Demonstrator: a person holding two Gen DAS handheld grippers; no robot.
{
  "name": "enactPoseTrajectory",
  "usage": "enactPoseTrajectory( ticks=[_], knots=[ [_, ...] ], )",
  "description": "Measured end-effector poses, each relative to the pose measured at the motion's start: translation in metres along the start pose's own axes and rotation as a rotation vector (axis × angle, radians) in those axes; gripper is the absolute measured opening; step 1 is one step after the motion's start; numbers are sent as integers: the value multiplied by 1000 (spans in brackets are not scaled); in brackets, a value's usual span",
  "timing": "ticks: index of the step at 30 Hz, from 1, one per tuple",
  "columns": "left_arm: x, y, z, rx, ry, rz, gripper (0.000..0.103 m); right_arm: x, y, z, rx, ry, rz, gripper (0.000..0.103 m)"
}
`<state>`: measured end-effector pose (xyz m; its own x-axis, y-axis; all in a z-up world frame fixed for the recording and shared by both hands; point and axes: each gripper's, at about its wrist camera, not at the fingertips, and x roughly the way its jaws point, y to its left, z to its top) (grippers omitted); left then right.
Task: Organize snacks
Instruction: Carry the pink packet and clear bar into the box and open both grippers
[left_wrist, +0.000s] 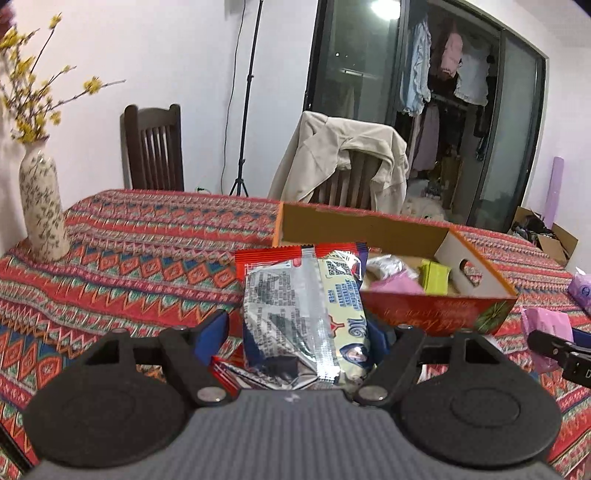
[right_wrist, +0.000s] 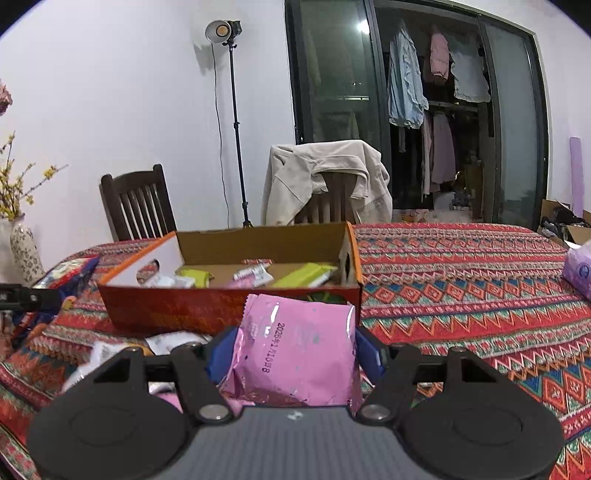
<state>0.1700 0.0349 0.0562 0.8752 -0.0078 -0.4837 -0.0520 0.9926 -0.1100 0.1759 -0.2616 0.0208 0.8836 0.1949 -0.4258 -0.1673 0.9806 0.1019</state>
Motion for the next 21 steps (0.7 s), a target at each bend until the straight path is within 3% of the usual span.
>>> enactPoseTrajectory(
  ticks=[7, 21],
  knots=[
    [18, -20, 28, -2, -35, -1, 77, 12, 11, 34, 5, -32, 17, 67],
    [88, -49, 69, -27, -43, 38, 77, 90, 12, 90, 44, -4, -31, 67]
  ],
)
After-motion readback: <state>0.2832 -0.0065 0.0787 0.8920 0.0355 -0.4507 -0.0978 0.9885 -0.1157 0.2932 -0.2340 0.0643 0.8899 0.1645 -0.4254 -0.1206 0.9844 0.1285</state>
